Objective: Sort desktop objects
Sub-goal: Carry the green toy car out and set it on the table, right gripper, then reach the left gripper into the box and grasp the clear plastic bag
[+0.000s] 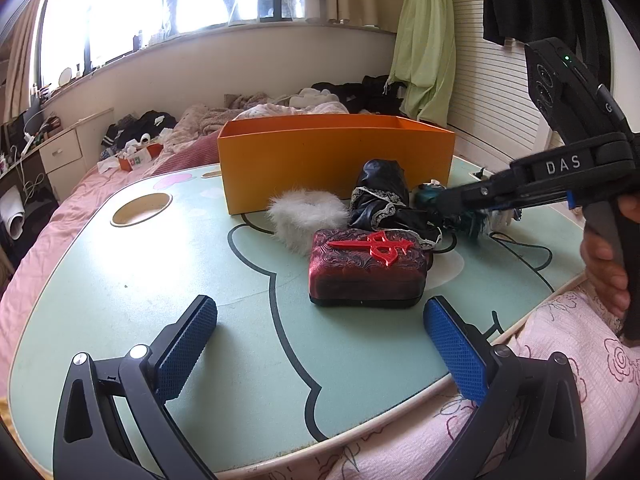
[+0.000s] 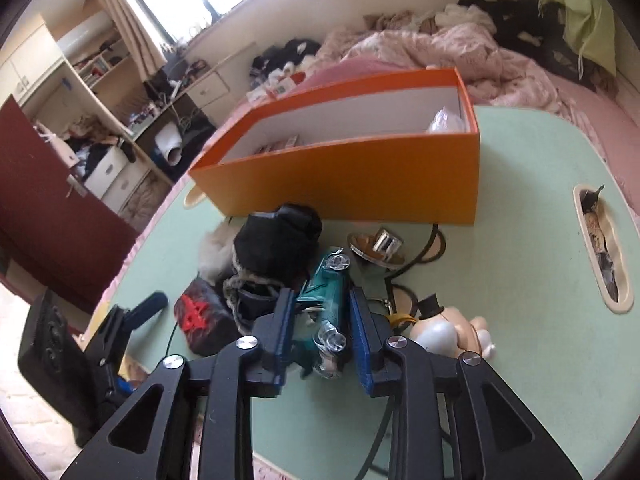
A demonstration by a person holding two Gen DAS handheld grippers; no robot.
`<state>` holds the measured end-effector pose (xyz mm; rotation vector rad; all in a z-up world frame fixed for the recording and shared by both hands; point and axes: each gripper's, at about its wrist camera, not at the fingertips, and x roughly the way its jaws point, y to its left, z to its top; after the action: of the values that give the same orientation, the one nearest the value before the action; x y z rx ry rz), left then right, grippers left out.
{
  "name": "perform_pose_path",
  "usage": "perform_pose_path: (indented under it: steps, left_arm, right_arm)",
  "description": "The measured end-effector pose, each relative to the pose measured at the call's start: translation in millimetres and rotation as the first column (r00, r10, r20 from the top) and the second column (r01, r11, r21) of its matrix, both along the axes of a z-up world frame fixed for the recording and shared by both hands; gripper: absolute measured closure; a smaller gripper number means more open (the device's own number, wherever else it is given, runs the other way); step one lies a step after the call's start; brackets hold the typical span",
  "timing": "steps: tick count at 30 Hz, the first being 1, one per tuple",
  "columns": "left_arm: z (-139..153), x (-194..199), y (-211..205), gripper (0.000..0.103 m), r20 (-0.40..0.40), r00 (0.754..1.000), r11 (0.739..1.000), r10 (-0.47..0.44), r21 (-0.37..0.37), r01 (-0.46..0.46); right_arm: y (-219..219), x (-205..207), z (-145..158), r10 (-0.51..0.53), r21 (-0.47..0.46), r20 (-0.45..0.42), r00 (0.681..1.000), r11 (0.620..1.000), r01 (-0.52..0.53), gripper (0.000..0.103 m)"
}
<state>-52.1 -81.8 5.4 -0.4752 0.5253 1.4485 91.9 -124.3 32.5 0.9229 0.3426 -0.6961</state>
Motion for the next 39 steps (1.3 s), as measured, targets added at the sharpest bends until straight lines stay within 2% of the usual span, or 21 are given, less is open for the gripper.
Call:
perform_pose_path:
  steps: [1,4,7,10,16,17,19,22,39]
  left_arm:
    - [0,0,-1,0.000,0.000,1.000,1.000,0.000,0.000,0.000]
    - [0,0,-1,0.000,0.000,1.000,1.000,0.000,0.000,0.000]
    - [0,0,-1,0.000,0.000,1.000,1.000,-0.001,0.000,0.001]
    - [0,-1,-1,0.000,0.000,1.000,1.000,-0.002,0.000,0.002]
    - [-1,-1,0,0.000,0.001,1.000,1.000,-0.005,-0.001,0.005]
    - [-1,-2,0,0.000,0.000,1.000,1.000,-0.006,-0.001,0.006]
    - [-1,-2,1,0.000,0.000,1.000,1.000,-0.007,-0.002,0.007]
    - [-1,-3,2,0.000,0.000,1.000,1.000,-0.008,-0.002,0.008]
    - [-1,-4,2,0.000,0.001,1.000,1.000,-0.014,-0.003,0.014]
  right_arm:
    - [3,-2,1,-0.019,-0.023,-0.001,1.000,1.000,0.019,0.058]
    - [15,-7,7,-0.034,-0.082,0.015,0.999,0.996,0.035,0.039]
    - [32,-10,4,-0.033,-0.094,-0.019,0.999,0.995,0.031,0.038]
    - [51,-12,-4,-0.058,-0.115,-0.094,0.994,0.992,0.047,0.038]
    - [76,-12,-17,-0.158,-0.203,-0.234,0.959,0.973,0.111,0.035]
    - [77,-9,-18,-0.160,-0.220,-0.247,0.956,0.970,0.106,0.032]
    - [79,-1,-22,-0.168,-0.260,-0.278,0.946,0.961,0.095,0.010]
    - [73,-1,-27,-0.171,-0.255,-0.270,0.948,0.962,0.101,0.000]
    - [73,-2,-32,-0.194,-0.274,-0.260,0.946,0.954,0.121,0.000]
